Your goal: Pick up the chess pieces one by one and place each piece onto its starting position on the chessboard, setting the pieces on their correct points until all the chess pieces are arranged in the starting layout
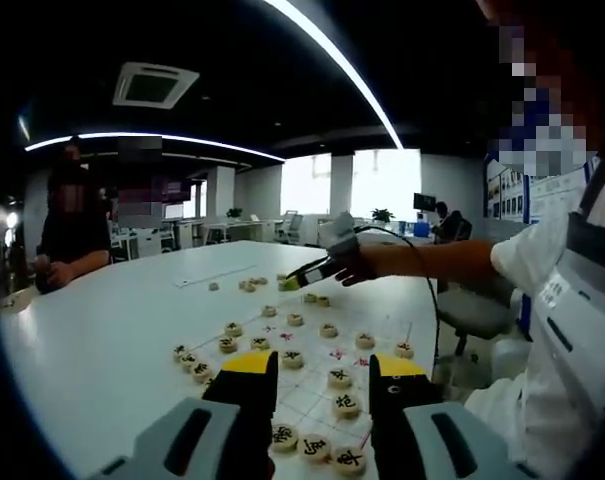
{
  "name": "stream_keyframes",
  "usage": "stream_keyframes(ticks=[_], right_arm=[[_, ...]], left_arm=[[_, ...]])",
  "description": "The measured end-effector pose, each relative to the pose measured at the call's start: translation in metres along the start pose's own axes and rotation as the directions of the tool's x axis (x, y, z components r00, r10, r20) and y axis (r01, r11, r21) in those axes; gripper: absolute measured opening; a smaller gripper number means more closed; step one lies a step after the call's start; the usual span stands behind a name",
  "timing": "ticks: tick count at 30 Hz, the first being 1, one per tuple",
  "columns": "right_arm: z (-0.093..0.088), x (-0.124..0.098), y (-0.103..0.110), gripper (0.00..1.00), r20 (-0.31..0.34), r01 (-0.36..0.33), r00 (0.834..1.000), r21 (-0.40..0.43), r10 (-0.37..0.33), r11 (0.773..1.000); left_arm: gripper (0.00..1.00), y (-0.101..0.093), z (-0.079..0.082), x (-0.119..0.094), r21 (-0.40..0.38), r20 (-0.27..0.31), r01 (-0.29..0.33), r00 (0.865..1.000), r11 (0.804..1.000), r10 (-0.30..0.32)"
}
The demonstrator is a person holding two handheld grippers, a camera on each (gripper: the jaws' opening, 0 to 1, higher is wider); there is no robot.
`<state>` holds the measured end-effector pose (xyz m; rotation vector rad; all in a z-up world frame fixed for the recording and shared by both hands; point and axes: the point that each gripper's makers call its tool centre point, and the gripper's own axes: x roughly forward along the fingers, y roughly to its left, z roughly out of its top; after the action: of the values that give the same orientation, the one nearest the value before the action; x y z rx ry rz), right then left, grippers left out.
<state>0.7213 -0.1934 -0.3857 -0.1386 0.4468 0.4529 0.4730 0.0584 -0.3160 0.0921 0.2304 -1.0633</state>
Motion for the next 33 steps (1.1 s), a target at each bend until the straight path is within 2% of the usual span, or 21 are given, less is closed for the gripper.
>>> stream_keyframes(ticks=[6, 9, 18, 20, 22, 32, 33], right_arm=[[0.006, 0.033, -0.001, 0.35, -0.016, 0.012, 1.0, -0.014, -0.013, 1.0], [0.008, 0.048, -0.008, 0.35, -0.026, 0.039, 0.999, -0.02, -0.04, 0.999], [0.013, 0.068, -0.017, 0.28, -0.006, 0.059, 0.998, 0.03, -0.059, 0.998], [0.014, 0.068, -0.018, 0.25, 0.0, 0.065, 0.998, 0.027, -0.065, 0.998], [0.014, 0.068, -0.02, 0.18, 0.007, 0.067, 0.998, 0.028, -0.068, 0.997], [0.014, 0.059, -0.022, 0.17, 0.014, 0.057, 0.998, 0.005, -0.057, 0.998], [0.014, 0.055, -0.021, 0.06, 0.015, 0.055, 0.998, 0.004, -0.055, 0.998]], left_arm=[[0.38, 0.001, 0.001, -0.002, 0.001, 0.004, -0.004, 1.0, 1.0, 0.004], [0.38, 0.002, 0.0, -0.003, 0.0, 0.004, -0.007, 1.0, 1.0, 0.007], [0.38, 0.006, 0.0, -0.004, -0.006, 0.005, -0.02, 1.0, 1.0, 0.02], [0.38, 0.007, 0.0, -0.004, -0.009, 0.005, -0.026, 1.0, 1.0, 0.026], [0.38, 0.008, -0.001, -0.004, -0.013, 0.005, -0.031, 1.0, 0.999, 0.031], [0.38, 0.008, 0.0, -0.004, -0.012, 0.006, -0.028, 1.0, 1.0, 0.028], [0.38, 0.008, 0.0, -0.004, -0.013, 0.006, -0.028, 1.0, 1.0, 0.028]])
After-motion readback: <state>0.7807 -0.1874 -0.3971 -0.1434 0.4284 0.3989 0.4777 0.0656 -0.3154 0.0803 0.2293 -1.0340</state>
